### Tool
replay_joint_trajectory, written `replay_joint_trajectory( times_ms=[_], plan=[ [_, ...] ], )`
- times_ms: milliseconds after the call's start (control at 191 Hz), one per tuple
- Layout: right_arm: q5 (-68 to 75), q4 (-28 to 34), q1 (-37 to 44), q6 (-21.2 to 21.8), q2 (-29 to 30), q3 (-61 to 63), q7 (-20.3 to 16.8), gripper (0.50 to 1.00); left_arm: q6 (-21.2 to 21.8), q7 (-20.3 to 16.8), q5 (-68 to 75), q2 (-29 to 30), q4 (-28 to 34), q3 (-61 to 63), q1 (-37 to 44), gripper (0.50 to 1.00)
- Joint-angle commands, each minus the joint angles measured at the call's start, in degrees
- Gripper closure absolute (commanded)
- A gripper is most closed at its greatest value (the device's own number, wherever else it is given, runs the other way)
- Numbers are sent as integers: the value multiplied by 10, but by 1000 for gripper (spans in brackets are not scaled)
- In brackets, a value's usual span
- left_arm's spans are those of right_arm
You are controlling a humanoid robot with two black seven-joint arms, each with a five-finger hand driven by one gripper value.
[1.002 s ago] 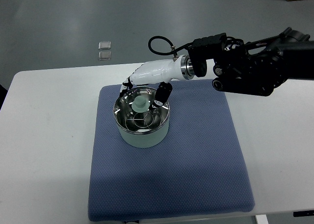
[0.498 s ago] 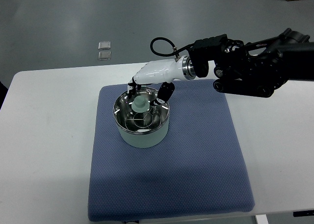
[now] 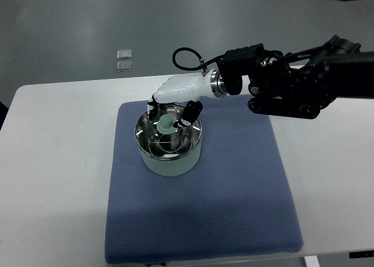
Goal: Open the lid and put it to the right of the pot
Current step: 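Lower the right hand onto the green knob and close fingers around it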
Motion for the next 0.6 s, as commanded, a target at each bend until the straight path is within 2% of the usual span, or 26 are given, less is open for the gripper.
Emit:
replay_joint_trajectory(
  times_ms=[0, 593],
  plan=[
    [1, 0, 0, 2, 3, 0, 0, 785, 0, 0, 0, 0, 0, 0, 0, 500],
    [-9, -4, 0, 4, 3, -3, -9, 807, 0, 0, 0, 0, 0, 0, 0, 500]
  ],
)
